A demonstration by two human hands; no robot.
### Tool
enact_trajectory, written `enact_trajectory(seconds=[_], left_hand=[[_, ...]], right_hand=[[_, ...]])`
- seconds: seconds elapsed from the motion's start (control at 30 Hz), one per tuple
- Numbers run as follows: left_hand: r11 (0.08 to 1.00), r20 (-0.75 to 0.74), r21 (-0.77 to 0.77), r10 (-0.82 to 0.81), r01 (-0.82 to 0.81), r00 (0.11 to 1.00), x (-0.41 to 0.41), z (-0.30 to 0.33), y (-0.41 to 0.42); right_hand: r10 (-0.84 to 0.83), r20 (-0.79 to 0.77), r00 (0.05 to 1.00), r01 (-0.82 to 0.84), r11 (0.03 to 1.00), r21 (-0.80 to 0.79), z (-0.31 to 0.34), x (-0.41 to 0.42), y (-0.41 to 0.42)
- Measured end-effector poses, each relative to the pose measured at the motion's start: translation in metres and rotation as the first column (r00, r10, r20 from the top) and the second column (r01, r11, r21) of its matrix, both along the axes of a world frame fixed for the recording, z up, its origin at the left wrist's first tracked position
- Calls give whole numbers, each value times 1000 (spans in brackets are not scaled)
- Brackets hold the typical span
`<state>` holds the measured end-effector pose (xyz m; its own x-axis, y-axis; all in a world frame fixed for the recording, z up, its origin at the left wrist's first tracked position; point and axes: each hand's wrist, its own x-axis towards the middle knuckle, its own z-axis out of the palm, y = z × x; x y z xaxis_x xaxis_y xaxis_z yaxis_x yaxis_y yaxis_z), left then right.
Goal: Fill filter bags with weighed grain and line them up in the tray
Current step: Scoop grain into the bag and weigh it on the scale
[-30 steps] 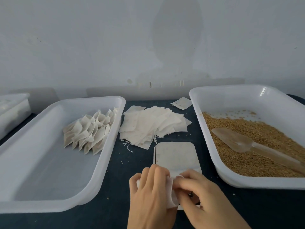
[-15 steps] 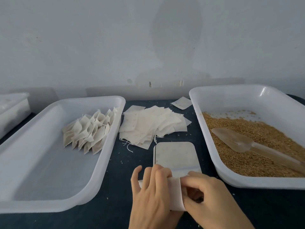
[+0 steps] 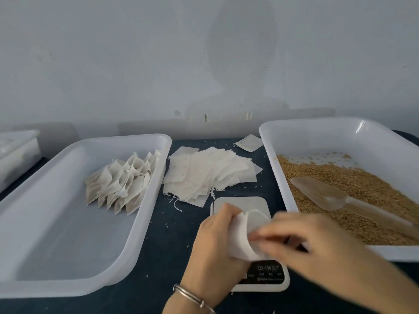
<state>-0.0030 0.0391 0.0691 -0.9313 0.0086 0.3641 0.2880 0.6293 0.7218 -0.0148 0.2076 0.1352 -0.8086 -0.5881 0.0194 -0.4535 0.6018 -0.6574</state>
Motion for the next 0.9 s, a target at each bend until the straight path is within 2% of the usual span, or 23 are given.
enact_trajectory(seconds=[0.07, 0.13, 0.17, 0.2, 0.27, 0.3, 0.37, 0.5, 0.73, 0.83, 0.9], left_hand=[[995, 39, 93, 35, -39, 999, -7, 7, -4], [989, 41, 135, 61, -66, 997, -11, 11, -8], [986, 47, 145, 70, -76, 996, -11, 12, -10], [984, 58, 158, 76, -85, 995, -12, 13, -11], [976, 87, 198, 75, -91, 993, -11, 12, -11], [972, 98, 217, 71, -91, 993, -10, 12, -10], [969, 107, 233, 58, -82, 993, -8, 12, -6], [968, 122, 239, 51, -79, 991, -7, 10, -7], [958, 95, 259, 102, -124, 990, -8, 3, -25], [957, 86, 259, 113, -132, 990, -9, 2, -29], [958, 85, 253, 113, -131, 990, -9, 1, -30]], right_hand=[[-154, -107, 982, 147, 987, -71, 17, -20, 32], [-347, -165, 923, 332, 937, -109, 21, -53, 66], [-399, -172, 901, 400, 916, -34, 18, -74, 83], [-429, -150, 891, 448, 885, 127, 13, -93, 96], [-454, -76, 888, 433, 765, 477, -5, -123, 118], [-451, -50, 891, 395, 718, 572, -15, -133, 124], [-428, -11, 904, 328, 677, 659, -30, -143, 125], [-394, 25, 919, 264, 660, 704, -40, -149, 114], [-387, 6, 922, 219, 536, 815, -50, -152, 108], [-405, 5, 914, 263, 603, 753, -42, -152, 122], [-430, -84, 899, 350, 589, 728, -30, -157, 143]])
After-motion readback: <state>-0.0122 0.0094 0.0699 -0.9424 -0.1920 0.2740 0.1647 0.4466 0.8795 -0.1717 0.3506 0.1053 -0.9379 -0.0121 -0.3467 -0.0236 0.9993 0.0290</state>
